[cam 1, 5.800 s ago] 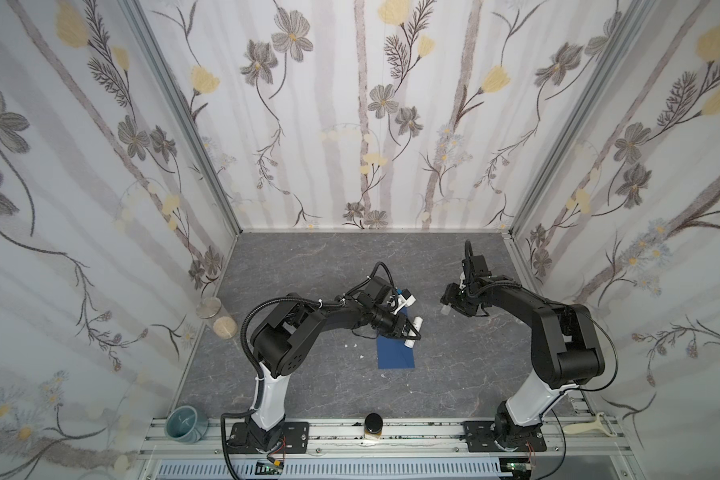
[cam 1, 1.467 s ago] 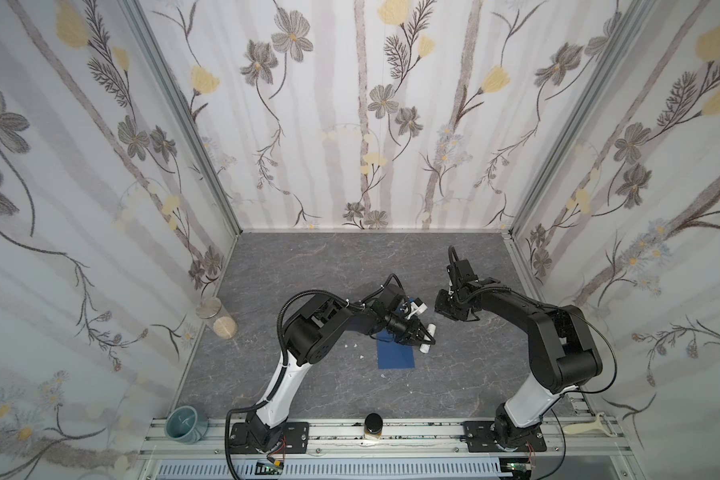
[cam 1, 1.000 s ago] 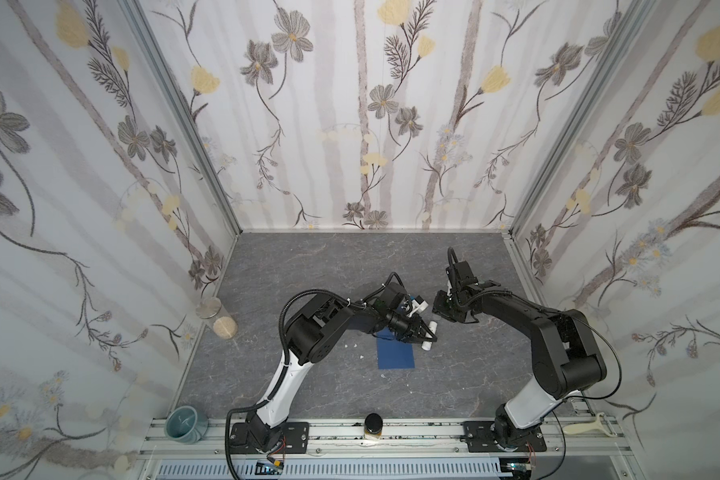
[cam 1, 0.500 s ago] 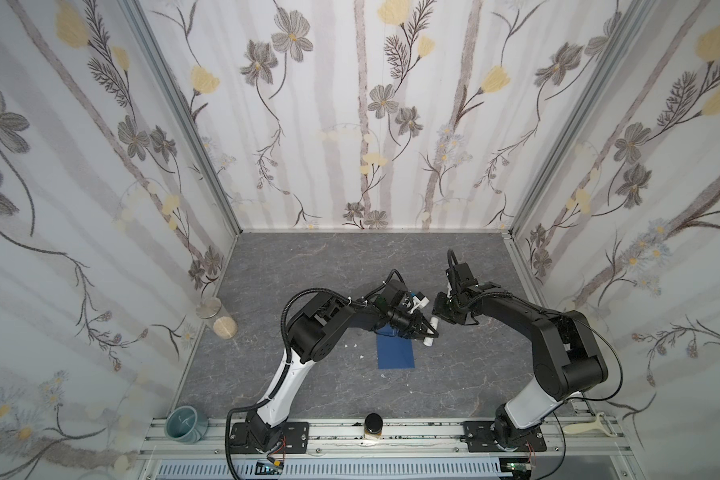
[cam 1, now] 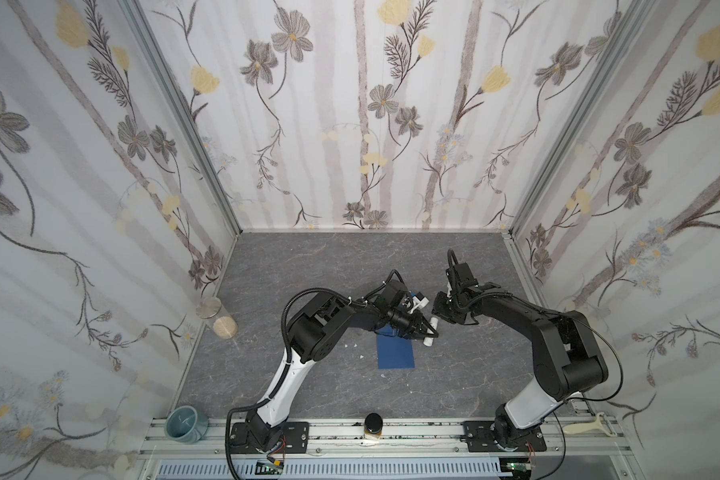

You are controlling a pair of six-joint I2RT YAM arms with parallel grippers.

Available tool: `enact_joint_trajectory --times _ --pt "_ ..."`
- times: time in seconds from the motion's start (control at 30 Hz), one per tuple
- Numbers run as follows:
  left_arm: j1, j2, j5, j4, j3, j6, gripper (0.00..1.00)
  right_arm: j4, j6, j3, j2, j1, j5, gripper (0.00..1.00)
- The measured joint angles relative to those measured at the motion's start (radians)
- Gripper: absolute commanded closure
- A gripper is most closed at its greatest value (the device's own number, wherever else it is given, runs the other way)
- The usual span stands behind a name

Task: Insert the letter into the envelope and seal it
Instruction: 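Lift the clear cap with the right gripper toward the glue stick in the left gripper, then press the clear cap down onto the glue stick tip with the right gripper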

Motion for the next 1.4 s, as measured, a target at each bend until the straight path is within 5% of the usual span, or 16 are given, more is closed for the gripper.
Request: enact_joint_trajectory --times 1.4 --pt "0.013 0.001 -0.01 0.033 -0.008 -0.032 1.0 0.029 0.008 -0.009 -0.012 0.014 -0.004 0.69"
